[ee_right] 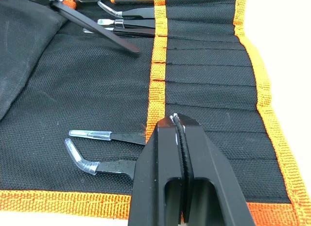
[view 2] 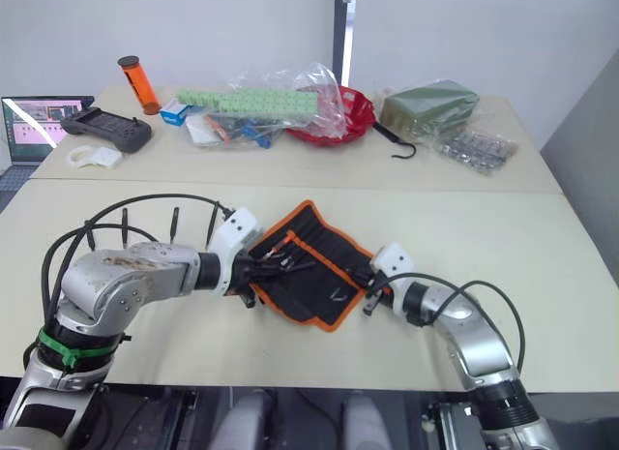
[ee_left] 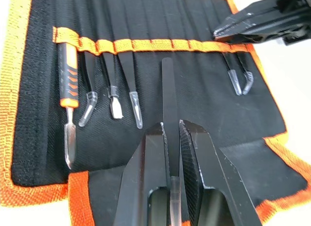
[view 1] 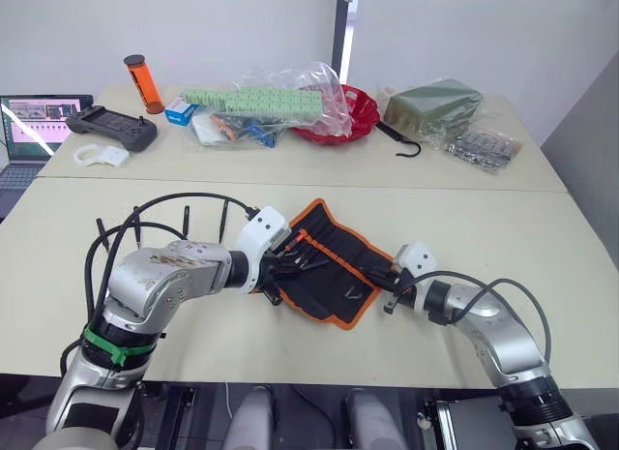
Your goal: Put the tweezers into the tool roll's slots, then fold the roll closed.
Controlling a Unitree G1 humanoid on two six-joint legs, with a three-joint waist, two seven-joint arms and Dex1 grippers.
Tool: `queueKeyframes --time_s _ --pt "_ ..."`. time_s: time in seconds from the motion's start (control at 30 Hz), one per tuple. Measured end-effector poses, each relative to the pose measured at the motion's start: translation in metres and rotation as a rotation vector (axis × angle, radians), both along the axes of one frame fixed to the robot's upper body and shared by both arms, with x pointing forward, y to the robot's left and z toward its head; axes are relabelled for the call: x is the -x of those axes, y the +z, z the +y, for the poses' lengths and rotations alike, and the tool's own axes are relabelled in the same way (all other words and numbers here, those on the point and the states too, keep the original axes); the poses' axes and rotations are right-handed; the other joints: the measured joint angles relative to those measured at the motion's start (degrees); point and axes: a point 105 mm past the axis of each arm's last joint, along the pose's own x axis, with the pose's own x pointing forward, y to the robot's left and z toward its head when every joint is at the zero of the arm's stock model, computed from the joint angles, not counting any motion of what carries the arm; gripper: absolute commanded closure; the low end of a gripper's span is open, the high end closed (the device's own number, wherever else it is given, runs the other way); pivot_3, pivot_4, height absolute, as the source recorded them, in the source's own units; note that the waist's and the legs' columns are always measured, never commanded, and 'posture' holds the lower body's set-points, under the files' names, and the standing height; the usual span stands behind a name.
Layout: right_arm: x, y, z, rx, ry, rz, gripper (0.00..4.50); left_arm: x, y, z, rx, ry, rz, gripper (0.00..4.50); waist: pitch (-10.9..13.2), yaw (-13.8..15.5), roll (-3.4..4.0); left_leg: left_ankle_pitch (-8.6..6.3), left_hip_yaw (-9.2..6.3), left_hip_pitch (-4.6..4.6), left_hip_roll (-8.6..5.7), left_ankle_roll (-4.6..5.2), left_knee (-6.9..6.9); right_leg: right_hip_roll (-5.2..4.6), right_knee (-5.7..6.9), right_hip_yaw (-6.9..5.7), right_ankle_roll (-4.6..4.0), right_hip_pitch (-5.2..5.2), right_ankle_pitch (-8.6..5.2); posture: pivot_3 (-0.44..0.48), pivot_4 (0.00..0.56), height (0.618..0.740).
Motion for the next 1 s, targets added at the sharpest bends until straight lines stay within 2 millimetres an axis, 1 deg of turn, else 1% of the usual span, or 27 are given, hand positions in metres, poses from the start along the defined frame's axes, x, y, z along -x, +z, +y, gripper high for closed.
queueKeyframes --time_s 0.3,0.5,0.67,0.8,1.0 --pt "0.001 0.000 0.000 0.002 0.002 0.002 4.47 -0.006 -0.005 0.000 -0.006 0.074 -0.015 4.50 -0.01 0.04 -0.01 0.00 0.00 0.00 -0.01 0.00 0.01 -0.02 0.02 0.00 0.00 0.00 0.00 0.000 0.150 0.740" --pt "0.001 -0.001 0.000 0.003 0.003 0.005 4.47 -0.009 -0.007 -0.011 0.016 0.093 -0.027 4.50 -0.02 0.14 -0.01 0.00 -0.01 0.00 -0.03 0.00 0.02 -0.02 0.04 0.00 0.00 0.01 0.00 0.000 0.150 0.740" --pt "0.002 -0.001 0.000 0.007 0.005 0.009 4.47 -0.014 -0.015 -0.019 0.005 0.096 -0.033 4.50 -0.04 0.20 -0.02 0.00 -0.02 0.01 -0.06 0.00 0.03 -0.04 0.03 0.00 0.00 0.05 0.00 0.000 0.150 0.740" --pt "0.002 -0.002 0.001 0.007 0.005 0.011 4.47 -0.019 -0.020 -0.027 -0.033 0.084 -0.095 4.50 -0.05 0.21 -0.03 0.00 -0.02 0.02 -0.07 0.00 0.03 -0.04 0.03 0.00 0.00 0.06 0.00 0.000 0.150 0.740" --pt "0.002 -0.002 0.001 0.008 0.004 0.014 4.47 -0.030 -0.024 -0.038 0.001 0.121 -0.121 4.50 -0.07 0.27 -0.03 0.00 -0.04 0.04 -0.08 0.00 0.04 -0.04 0.02 0.00 0.00 0.10 0.00 0.000 0.150 0.740"
